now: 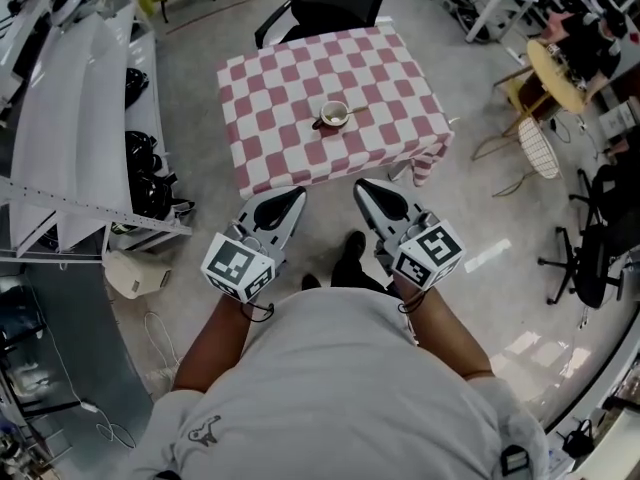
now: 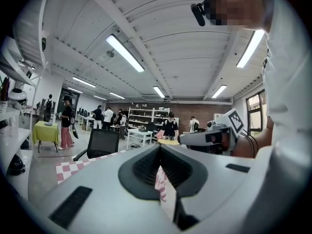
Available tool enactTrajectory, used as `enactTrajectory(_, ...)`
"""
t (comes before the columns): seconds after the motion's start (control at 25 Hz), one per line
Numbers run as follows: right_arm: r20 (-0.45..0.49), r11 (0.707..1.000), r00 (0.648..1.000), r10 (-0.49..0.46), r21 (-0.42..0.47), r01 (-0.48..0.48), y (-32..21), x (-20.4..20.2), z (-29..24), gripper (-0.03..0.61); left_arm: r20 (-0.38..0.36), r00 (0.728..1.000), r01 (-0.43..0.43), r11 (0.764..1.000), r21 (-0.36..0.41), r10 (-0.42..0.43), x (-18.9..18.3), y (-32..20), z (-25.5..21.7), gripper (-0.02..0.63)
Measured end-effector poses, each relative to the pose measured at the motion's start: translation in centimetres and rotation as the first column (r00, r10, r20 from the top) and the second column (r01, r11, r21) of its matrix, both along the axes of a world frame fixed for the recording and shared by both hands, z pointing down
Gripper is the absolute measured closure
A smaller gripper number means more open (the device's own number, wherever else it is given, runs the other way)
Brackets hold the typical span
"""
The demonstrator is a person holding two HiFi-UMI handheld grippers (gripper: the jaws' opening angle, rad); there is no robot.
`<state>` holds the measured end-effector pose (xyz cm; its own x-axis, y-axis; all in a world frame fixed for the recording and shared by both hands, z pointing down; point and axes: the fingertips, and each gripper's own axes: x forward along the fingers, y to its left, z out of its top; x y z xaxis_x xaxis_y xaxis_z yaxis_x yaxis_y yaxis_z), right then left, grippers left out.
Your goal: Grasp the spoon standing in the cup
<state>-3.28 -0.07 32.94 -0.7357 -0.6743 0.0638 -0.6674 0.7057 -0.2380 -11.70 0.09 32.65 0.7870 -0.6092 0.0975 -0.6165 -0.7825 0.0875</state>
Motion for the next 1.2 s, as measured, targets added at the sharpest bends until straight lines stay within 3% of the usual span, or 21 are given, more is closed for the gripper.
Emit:
enactTrajectory(0.24, 0.007, 1.000, 1.000, -0.015, 0.002, 0.015, -3.8, 0.6, 1.1, 0.546, 0.008, 1.000, 0.011, 1.000, -0.012, -0.011, 0.5, -3.5, 1.5, 0.603)
enactTrajectory(0.92, 0.031, 0.998, 0.998, -0.058, 0.025, 0.057, -14.1, 10.0, 1.1, 0.546, 0.035, 0.999, 0.019, 1.000, 0.008, -0.019, 10.8, -14.2, 1.2, 0.603)
enactTrajectory(1.2, 0.037, 0.997, 0.997, -0.071, 0.000, 0.071, -16.5, 10.5, 1.5, 0.546, 0.021, 0.999, 0.034, 0.999, -0.004, -0.033, 11.4, -17.0, 1.7, 0.603)
